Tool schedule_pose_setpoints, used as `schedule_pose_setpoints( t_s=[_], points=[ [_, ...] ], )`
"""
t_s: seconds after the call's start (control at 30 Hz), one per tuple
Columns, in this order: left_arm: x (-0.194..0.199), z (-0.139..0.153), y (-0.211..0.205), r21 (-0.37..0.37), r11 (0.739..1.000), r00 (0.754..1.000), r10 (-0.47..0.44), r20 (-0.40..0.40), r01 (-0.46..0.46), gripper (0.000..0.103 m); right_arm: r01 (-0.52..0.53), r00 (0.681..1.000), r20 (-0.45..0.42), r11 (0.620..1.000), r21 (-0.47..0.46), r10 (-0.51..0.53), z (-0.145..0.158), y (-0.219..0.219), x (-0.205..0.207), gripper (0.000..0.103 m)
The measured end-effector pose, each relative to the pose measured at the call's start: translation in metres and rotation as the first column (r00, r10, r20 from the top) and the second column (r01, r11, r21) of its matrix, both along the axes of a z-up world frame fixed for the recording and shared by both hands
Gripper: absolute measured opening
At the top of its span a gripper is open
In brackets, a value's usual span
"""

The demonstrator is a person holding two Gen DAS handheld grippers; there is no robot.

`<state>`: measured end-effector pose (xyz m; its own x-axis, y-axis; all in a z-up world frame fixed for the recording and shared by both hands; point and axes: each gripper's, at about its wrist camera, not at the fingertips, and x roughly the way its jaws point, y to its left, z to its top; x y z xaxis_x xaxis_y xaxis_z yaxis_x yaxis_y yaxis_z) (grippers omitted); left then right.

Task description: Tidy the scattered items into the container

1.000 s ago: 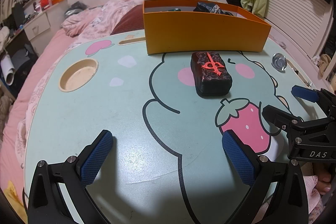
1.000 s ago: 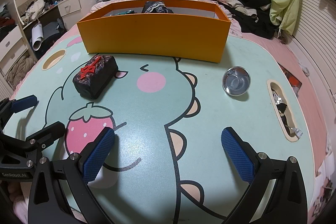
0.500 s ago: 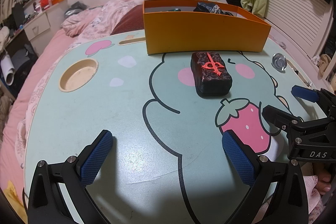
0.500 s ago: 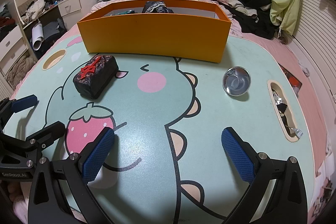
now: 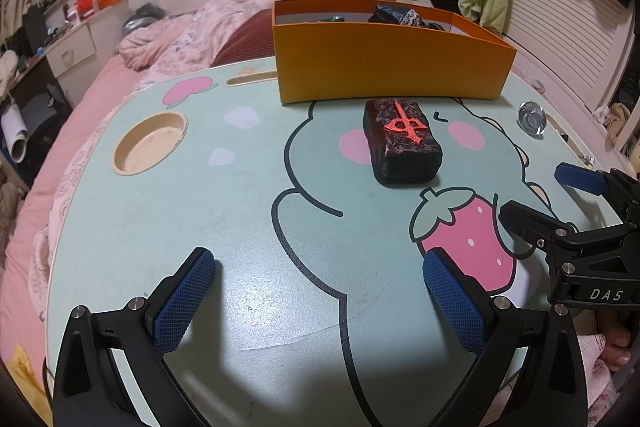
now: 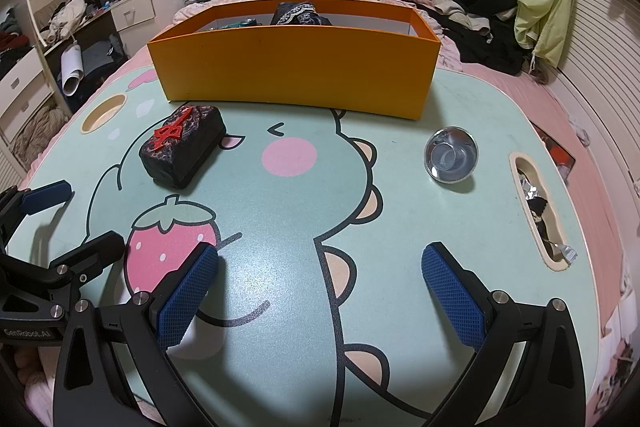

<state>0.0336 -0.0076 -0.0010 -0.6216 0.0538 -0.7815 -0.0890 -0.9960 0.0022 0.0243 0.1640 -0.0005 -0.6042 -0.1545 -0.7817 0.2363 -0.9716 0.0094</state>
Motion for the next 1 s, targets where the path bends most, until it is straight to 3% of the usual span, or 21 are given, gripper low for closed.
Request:
schedule_pose_setpoints(
  t_s=[0.83,1.0],
  points=[
    [-0.003,0.006,0.0,-0.011,1.0,1.0,0.016,0.002,-0.016,0.103,0.0,1.0,0.001,1.0,-0.003,0.0,0.0,0.0,0.0,0.102],
    [-0.021,0.03,-0.004,0.101,0.995,1.0,0.019,-0.021,-0.017,0.103,-0.002,1.0,0.001,1.0,-0.006,0.002,0.0,0.0,0.0,0.102]
  ],
)
